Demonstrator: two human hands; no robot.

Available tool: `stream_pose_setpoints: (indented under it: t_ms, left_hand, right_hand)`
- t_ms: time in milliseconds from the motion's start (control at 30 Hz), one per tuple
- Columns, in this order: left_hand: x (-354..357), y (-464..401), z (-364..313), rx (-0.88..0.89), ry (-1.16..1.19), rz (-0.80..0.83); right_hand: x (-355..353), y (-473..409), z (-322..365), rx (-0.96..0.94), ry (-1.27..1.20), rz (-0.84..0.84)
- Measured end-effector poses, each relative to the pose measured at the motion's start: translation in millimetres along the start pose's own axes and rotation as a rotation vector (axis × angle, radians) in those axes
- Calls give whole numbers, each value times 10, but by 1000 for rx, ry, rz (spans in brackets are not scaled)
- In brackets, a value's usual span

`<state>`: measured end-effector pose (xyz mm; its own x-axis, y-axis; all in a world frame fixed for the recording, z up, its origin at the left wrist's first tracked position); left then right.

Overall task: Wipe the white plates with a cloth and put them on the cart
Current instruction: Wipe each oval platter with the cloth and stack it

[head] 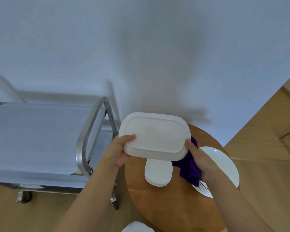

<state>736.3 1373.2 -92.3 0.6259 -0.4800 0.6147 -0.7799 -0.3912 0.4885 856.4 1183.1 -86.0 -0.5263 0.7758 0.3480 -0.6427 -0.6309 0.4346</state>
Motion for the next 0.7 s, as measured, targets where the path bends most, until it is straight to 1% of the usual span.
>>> stream_pose_setpoints:
  t_ms: [33, 67, 100, 133, 167, 200, 300, 333, 400, 433, 467, 500, 567, 700]
  left_hand:
    - [18, 22, -51, 24, -47, -2]
    - [36, 45, -98, 51, -116, -10]
    - [56, 68, -141, 83, -205, -28]
    - [80, 81, -173, 119, -304, -50]
    - [111, 88, -188, 151, -400, -74]
    - [153, 87, -188, 175, -485, -95]
    - [320, 76, -99, 202, -639, -104]
    - [400, 82, -67, 205, -663, -74]
    - [579, 125, -24, 220, -710, 34]
    - [655, 160, -15, 229, -733, 84]
    - [698, 197, -22, 235, -737, 116]
    - [718, 226, -39, 241, -724, 127]
    - [707, 261, -75, 250, -683, 118]
    - [707, 288, -87, 246, -582, 94]
  right_hand:
    - [-105, -30, 3, -8, 90, -108]
    - [-217, -53, 36, -56, 157, -234]
    - [-302, -58, 111, -146, 204, -352]
    - [-335, -52, 222, -270, 244, -432]
    - [-297, -44, 358, -394, 293, -457]
    - [-195, -40, 496, -516, 354, -433]
    - [310, -15, 764, -804, 604, -248]
    - [512, 31, 814, -885, 744, -196]
    - [891, 130, 830, -1092, 1040, -97]
    - [1029, 163, 811, -1172, 1149, -68]
    - [1118, 182, 792, -1209, 1198, -55]
    - [1144, 170, 786, -1216, 1196, -55]
    - [1117, 134, 806, -1192, 1108, -66]
    - [964, 74, 860, -1181, 956, -140]
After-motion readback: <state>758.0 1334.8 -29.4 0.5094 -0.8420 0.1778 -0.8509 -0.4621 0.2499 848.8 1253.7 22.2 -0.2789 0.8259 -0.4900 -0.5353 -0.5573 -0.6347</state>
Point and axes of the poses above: each hand's wrist, its own y-axis away from the middle knuckle, its own x-axis out of the palm, z = x × y, the point moved 7 cm from there along -y, towards the middle knuckle, and after that the axes turned 8 degrees about -x, right-handed, at the moved point
